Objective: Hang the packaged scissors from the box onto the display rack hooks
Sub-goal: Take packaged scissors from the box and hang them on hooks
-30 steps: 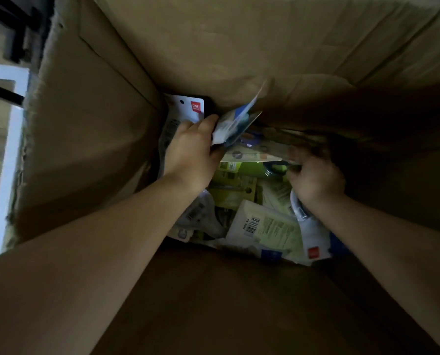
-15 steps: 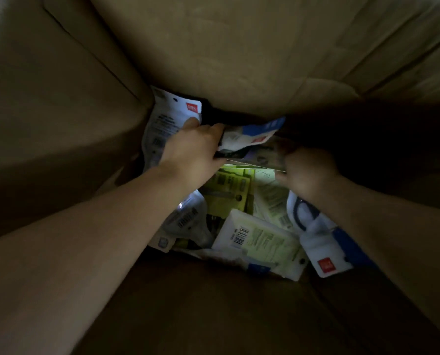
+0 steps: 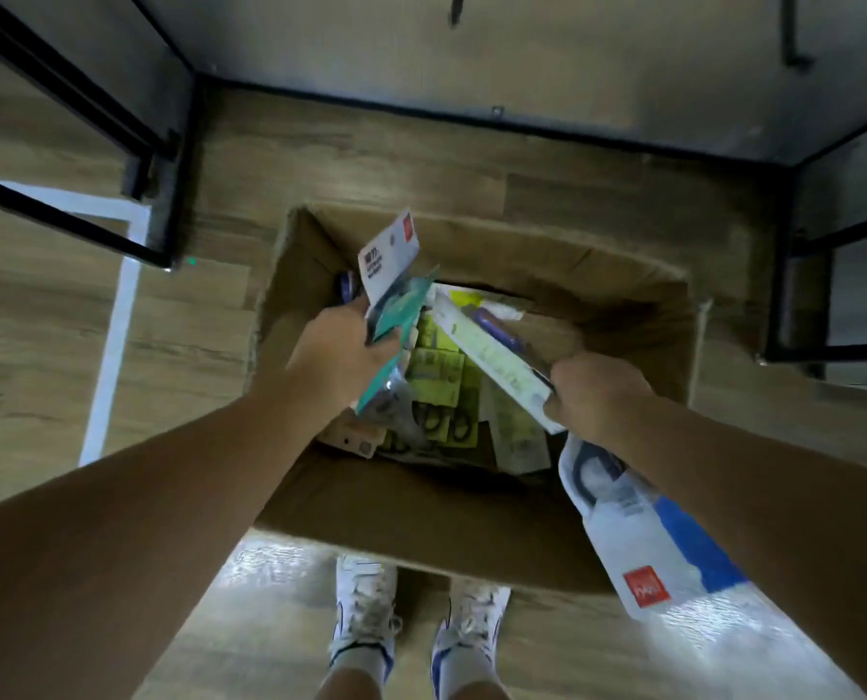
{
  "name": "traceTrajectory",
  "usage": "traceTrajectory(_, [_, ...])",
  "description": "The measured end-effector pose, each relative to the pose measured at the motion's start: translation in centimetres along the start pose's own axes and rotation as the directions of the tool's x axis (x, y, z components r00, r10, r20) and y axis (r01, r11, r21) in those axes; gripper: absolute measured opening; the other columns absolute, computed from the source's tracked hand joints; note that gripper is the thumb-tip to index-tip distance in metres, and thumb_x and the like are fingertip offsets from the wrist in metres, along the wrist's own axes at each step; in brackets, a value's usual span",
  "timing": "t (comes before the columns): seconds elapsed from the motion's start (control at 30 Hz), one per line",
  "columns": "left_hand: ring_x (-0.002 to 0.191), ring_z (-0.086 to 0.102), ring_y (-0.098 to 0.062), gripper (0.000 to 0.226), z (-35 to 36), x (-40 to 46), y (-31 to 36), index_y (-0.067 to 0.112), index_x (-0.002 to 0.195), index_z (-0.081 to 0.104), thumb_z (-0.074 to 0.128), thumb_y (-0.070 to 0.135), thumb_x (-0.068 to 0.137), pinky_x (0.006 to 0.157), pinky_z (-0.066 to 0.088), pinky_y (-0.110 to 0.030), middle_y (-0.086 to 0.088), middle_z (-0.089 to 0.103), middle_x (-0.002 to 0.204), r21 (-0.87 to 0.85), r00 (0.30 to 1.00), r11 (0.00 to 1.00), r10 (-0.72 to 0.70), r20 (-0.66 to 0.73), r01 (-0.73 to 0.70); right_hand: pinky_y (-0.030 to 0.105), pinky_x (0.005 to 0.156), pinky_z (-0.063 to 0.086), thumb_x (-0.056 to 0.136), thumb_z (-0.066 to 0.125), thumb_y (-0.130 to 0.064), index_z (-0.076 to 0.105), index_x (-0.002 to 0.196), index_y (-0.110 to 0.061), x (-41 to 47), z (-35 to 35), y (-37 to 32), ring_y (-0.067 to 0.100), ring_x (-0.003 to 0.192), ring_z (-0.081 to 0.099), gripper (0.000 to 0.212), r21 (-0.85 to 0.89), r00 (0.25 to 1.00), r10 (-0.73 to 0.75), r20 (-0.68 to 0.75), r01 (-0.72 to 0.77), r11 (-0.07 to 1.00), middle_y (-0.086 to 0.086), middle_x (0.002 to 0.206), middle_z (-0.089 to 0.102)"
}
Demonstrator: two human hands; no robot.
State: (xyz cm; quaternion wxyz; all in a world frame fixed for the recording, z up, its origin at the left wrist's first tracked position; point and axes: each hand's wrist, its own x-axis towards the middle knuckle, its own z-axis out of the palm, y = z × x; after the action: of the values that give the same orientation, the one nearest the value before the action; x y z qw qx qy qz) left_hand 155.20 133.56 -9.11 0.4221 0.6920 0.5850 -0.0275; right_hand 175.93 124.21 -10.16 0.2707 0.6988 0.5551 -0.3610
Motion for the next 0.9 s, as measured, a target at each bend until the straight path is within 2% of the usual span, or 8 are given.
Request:
traceTrajectory(0.07, [0.097, 0.063, -0.039, 0.031, -2.0, -2.0, 1.6, 0.007, 0.100, 0.061, 0.059, 0.033, 0.083, 0.083, 0.052, -0.055, -0.025, 0.065, 0.106, -0.210, 0.997, 0.975, -0.079, -0.001, 0.077, 0.027, 0.069, 0.034, 0.096, 0.049, -0.030, 0.056, 0.105, -0.012, -3.1, -1.2, -0.4, 0.022, 0.083, 0.049, 0.022, 0.093, 0.999, -0.021, -0.030, 0.023, 0.995, -0.005, 0.067, 0.033])
traceTrajectory(0.13, [0.096, 0.063, -0.042, 0.017, -4.0, -3.8, 3.3, 0.017, 0.081, 0.057, 0.060, 0.033, 0.076, 0.079, 0.051, -0.062, -0.030, 0.063, 0.105, -0.364, 0.990, 0.921, -0.137, 0.039, 0.142, 0.027, 0.067, 0.035, 0.094, 0.052, -0.033, 0.058, 0.110, -0.008, -6.1, -2.1, -0.7, 0.019, 0.079, 0.050, 0.030, 0.202, 0.999, -0.039, -0.034, 0.045, 0.978, -0.004, 0.068, 0.040])
traceTrajectory(0.27, [0.103, 0.062, -0.030, 0.023, -8.8, -8.4, 7.0, 0.013, 0.109, 0.056, 0.062, 0.009, 0.087, 0.075, 0.056, -0.047, -0.012, 0.065, 0.109, -0.605, 0.965, 0.752, -0.185, 0.187, 0.262, 0.027, 0.075, 0.040, 0.095, 0.051, -0.026, 0.053, 0.125, -0.006, -13.5, -5.9, -1.3, 0.026, 0.099, 0.057, 0.036, 0.370, 0.997, -0.073, -0.029, 0.079, 0.926, 0.014, 0.110, 0.061])
traceTrajectory(0.37, [0.099, 0.066, -0.026, 0.028, -12.7, -12.5, 9.7, 0.014, 0.112, 0.058, 0.064, 0.010, 0.085, 0.071, 0.055, -0.035, -0.005, 0.069, 0.102, -0.638, 0.945, 0.706, -0.151, 0.291, 0.309, 0.019, 0.063, 0.028, 0.095, 0.052, -0.020, 0.053, 0.099, -0.011, -20.3, -9.2, -1.4, 0.022, 0.090, 0.050, 0.009, 0.535, 0.995, -0.077, -0.070, 0.103, 0.839, 0.005, 0.091, 0.056])
traceTrajectory(0.5, [0.100, 0.067, -0.022, 0.049, -18.4, -18.0, 14.2, 0.014, 0.117, 0.059, 0.075, 0.013, 0.070, 0.084, 0.053, -0.040, -0.004, 0.071, 0.109, -0.730, 0.953, 0.642, -0.004, 0.303, 0.234, 0.004, 0.055, 0.036, 0.092, 0.059, -0.015, 0.061, 0.099, 0.004, -28.7, -13.7, -0.8, 0.003, 0.061, 0.047, 0.020, 0.678, 0.974, -0.115, -0.197, 0.220, 0.702, 0.013, 0.083, 0.061])
traceTrajectory(0.63, [0.104, 0.066, -0.016, 0.042, -23.9, -23.1, 19.4, 0.019, 0.107, 0.066, 0.075, 0.016, 0.066, 0.092, 0.048, -0.036, 0.003, 0.071, 0.108, -0.794, 0.962, 0.598, 0.137, 0.235, 0.109, -0.002, 0.060, 0.041, 0.087, 0.066, -0.019, 0.059, 0.096, -0.025, -36.9, -18.3, -1.1, -0.003, 0.077, 0.058, 0.013, 0.722, 0.920, -0.129, -0.369, 0.371, 0.584, -0.018, 0.078, 0.056])
traceTrajectory(0.77, [0.094, 0.070, -0.018, 0.063, -28.9, -27.7, 24.5, 0.020, 0.098, 0.071, 0.092, 0.030, 0.039, 0.073, 0.057, -0.030, -0.001, 0.073, 0.103, -0.856, 0.920, 0.508, 0.283, 0.270, 0.096, 0.023, 0.073, 0.052, 0.080, 0.072, -0.015, 0.069, 0.086, -0.021, -42.6, -23.6, -1.2, 0.004, 0.077, 0.062, 0.009, 0.677, 0.855, -0.123, -0.504, 0.479, 0.558, -0.005, 0.084, 0.068])
traceTrajectory(0.9, [0.092, 0.070, -0.018, 0.085, -33.3, -30.5, 29.2, 0.018, 0.106, 0.066, 0.093, 0.043, 0.029, 0.073, 0.057, -0.034, -0.002, 0.072, 0.103, -0.902, 0.899, 0.432, 0.394, 0.193, 0.004, 0.003, 0.063, 0.046, 0.081, 0.071, -0.019, 0.058, 0.081, -0.037, -48.0, -29.9, -1.2, -0.021, 0.060, 0.053, 0.022, 0.611, 0.805, -0.198, -0.559, 0.561, 0.558, -0.024, 0.076, 0.059])
